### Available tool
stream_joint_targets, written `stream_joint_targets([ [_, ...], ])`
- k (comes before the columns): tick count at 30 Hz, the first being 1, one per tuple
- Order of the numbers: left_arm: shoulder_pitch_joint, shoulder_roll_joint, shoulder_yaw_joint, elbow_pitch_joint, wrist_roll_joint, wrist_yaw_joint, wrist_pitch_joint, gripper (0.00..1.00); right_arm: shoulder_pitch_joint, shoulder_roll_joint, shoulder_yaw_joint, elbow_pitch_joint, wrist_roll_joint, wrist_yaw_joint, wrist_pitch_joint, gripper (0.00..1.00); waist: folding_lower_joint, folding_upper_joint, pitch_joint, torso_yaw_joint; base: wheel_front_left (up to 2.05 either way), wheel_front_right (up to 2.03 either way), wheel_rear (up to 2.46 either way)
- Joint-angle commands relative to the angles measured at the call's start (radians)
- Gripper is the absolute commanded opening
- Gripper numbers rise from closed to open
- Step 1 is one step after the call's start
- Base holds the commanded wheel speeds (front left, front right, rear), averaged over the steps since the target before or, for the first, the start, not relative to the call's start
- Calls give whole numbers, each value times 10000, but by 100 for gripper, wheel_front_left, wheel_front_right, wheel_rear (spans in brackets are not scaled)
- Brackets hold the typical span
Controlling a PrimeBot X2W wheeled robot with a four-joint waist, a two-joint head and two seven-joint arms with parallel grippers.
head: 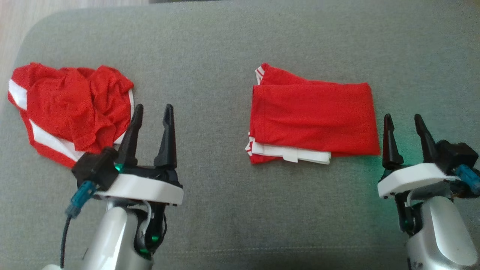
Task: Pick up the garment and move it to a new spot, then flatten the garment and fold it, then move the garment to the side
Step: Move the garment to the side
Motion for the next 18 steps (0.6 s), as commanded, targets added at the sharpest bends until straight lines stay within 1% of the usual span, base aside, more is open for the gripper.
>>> stream_joint_targets([
  [1,-464,99,213,-374,79,-32,-51,100,-353,-20,291,-130,193,65,-18,100,0,0,224,136,0,0,0],
  [8,-699,98,112,-331,118,-81,-51,100,-1109,-19,374,1103,930,65,300,100,0,0,817,495,0,0,0],
  [16,-927,98,125,-396,166,-82,-51,100,-1832,-19,458,2558,1070,65,216,100,0,0,1305,790,0,0,0],
  [17,-940,98,141,-402,183,-80,-51,100,-1918,-19,514,2691,1059,65,177,93,0,0,1344,785,0,0,0],
  [18,-947,98,161,-408,201,-78,-51,100,-2002,-19,572,2770,1007,65,63,29,0,0,1377,767,0,0,0],
])
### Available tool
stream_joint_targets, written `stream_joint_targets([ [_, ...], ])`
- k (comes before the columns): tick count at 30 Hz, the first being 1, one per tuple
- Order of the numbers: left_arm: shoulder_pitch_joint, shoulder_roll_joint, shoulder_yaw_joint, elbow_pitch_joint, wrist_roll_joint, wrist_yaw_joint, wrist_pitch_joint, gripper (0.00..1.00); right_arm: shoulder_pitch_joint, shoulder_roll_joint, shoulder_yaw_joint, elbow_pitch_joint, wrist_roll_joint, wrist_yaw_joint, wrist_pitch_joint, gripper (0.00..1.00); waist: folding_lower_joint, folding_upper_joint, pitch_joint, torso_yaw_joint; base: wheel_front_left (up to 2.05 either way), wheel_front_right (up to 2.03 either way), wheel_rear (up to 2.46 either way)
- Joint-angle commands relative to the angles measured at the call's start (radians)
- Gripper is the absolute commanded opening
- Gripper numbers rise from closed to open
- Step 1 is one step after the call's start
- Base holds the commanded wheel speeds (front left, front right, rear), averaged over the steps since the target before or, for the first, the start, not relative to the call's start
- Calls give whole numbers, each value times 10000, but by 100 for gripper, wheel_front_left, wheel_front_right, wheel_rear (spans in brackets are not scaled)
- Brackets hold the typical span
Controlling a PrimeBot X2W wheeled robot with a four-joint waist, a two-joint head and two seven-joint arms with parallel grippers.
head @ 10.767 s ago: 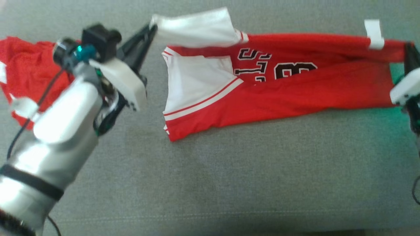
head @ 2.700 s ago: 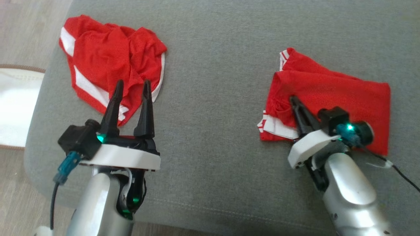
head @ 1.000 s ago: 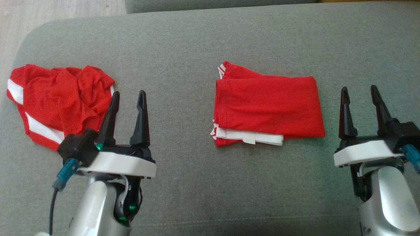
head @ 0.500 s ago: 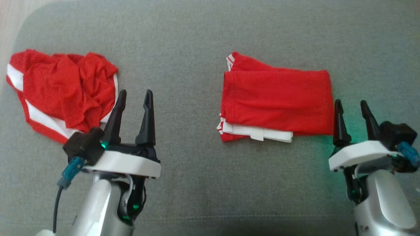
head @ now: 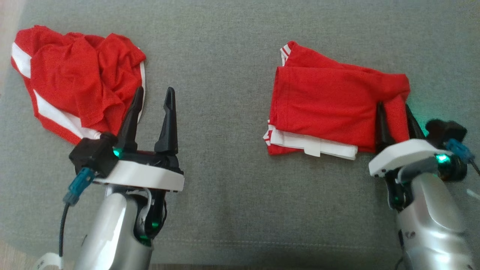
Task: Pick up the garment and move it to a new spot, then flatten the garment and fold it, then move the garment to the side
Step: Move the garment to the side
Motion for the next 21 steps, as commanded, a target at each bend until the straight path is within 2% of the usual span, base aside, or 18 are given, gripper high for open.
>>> stream_joint_targets([
  [1,-347,98,327,-404,131,-32,-51,100,-290,27,433,-23,-179,65,-217,0,0,0,81,-48,0,0,0],
  [7,-448,98,439,-446,200,-89,-51,100,-774,-97,696,-207,-1542,65,-667,0,0,0,230,-527,0,0,0],
  [11,-606,98,403,-477,262,-155,-51,100,-1216,-817,1045,-559,-2130,65,-747,0,0,0,411,-874,0,0,0],
  [12,-606,98,403,-477,262,-155,-51,100,-1216,-817,1045,-559,-2130,65,-747,0,0,0,411,-874,0,0,0],
  [21,-960,98,445,-531,382,-298,-51,100,-2397,-3620,1146,-761,-2102,65,-276,0,0,0,951,-1272,0,0,0],
])
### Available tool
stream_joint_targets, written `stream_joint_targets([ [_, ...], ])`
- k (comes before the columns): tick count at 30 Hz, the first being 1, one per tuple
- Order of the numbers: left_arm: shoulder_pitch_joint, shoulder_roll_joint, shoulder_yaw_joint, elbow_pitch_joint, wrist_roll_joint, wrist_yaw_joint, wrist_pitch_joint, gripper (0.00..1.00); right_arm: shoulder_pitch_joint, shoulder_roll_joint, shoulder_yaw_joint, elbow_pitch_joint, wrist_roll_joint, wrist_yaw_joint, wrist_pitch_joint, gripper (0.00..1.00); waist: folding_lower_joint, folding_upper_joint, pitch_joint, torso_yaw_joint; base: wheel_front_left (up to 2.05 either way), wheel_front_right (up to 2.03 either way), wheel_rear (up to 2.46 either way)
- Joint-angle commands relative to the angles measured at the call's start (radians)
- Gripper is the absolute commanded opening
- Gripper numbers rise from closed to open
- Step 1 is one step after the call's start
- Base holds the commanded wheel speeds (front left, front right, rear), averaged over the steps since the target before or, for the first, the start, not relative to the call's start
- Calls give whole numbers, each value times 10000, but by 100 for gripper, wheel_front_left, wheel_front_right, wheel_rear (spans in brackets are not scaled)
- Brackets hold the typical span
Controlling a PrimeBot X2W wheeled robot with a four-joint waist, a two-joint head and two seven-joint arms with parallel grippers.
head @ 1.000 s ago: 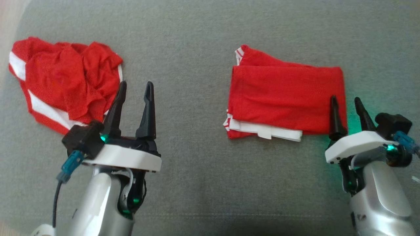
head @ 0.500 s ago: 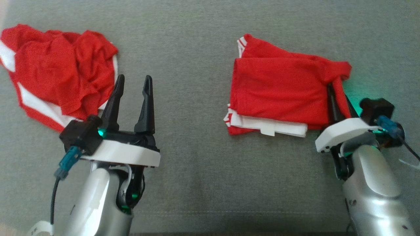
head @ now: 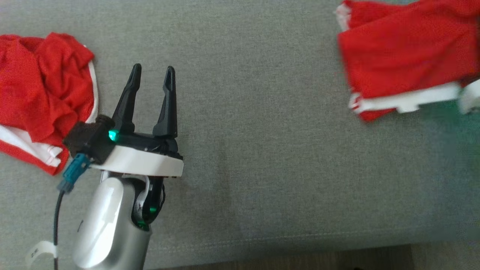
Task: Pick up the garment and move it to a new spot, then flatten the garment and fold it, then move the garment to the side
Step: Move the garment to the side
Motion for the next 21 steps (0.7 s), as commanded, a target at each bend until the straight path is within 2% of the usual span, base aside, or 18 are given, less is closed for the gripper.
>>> stream_joint_targets([
  [1,-313,102,368,-338,75,-50,-51,100,-180,-334,22,-232,46,65,47,0,-1,0,78,-44,0,0,0],
  [4,-351,102,367,-332,83,-91,-51,100,-430,-919,-270,-14,179,65,186,0,-1,0,175,-37,0,0,0],
  [8,-381,102,388,-336,88,-136,-51,100,-722,-1397,-686,388,336,65,328,0,-1,0,274,3,0,0,0],
  [11,-364,102,440,-333,93,-145,-51,100,-863,-1555,-1006,552,363,65,281,0,-1,0,296,42,0,0,0],
  [16,-305,102,560,-353,92,-168,-51,100,-913,-1663,-729,273,306,65,-166,0,-1,0,333,52,0,0,0],
  [20,-302,102,616,-337,86,-177,-51,100,-892,-1664,-781,322,213,65,-86,0,-1,0,351,28,0,0,0],
  [21,-314,102,608,-330,79,-176,-51,100,-895,-1650,-792,316,201,65,-105,9,-1,0,349,29,0,0,0],
])
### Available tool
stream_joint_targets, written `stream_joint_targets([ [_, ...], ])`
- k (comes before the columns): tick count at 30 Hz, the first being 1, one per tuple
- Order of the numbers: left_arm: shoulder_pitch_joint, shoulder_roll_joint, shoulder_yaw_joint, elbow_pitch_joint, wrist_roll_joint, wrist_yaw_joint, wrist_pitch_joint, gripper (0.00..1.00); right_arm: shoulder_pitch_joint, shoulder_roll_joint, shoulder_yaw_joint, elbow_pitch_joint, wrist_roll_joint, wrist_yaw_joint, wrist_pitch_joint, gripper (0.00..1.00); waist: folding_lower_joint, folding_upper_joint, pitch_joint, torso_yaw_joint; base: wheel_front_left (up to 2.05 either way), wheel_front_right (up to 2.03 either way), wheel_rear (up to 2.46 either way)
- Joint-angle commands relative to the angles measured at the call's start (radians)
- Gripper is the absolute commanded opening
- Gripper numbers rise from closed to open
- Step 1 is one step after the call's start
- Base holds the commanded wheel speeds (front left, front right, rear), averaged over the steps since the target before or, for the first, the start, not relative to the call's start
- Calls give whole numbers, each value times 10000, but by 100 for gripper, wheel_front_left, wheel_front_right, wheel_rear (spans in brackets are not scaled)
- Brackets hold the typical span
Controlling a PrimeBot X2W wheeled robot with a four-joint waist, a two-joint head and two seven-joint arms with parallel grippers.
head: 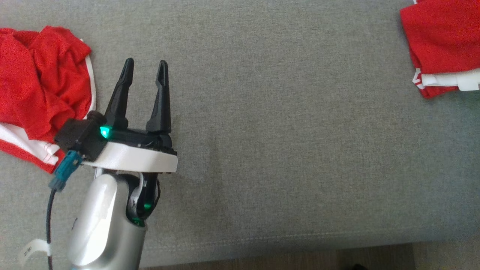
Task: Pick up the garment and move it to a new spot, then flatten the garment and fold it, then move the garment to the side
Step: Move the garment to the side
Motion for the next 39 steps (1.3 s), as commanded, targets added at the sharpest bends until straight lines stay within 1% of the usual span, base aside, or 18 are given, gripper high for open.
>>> stream_joint_targets([
  [1,-194,106,319,-316,59,-8,-51,100,-38,-316,21,-302,-2,65,-75,37,0,0,-8,-1,0,0,0],
  [5,-218,106,307,-281,34,-9,-51,100,-46,-255,-3,-321,132,65,-102,86,0,0,-29,-1,0,0,0],
  [6,-223,106,303,-269,26,-6,-51,100,-43,-244,5,-310,183,65,-106,95,0,0,-39,1,0,0,0],
  [7,-225,106,302,-257,19,0,-51,100,-37,-210,-9,-301,268,65,-101,100,0,0,-55,-2,0,0,0],
  [14,-197,106,262,-158,-92,28,-51,100,-72,-85,-46,-433,469,65,-317,100,0,0,-308,10,0,0,0],
  [18,-138,106,244,-141,-226,70,-51,100,27,338,129,-795,446,65,-475,100,0,0,-726,49,0,0,0],
  [24,99,106,290,-166,-427,196,-51,100,523,1487,553,-1641,475,65,-593,100,0,0,-1583,150,0,0,0],
  [28,336,106,324,-196,-520,279,-51,100,1135,2368,839,-2255,489,65,-556,100,0,0,-2148,251,0,0,0],
  [30,465,106,355,-208,-555,322,-51,100,1481,2682,979,-2566,344,65,-569,100,0,0,-2391,314,0,0,0],
  [36,898,106,462,-162,-328,322,-51,100,2731,3933,941,-3326,163,65,-626,100,0,0,-3067,465,0,0,0],
  [39,1272,106,321,-141,48,151,-51,100,3586,4457,725,-3687,-110,65,-728,100,0,0,-3502,539,0,0,0],
])
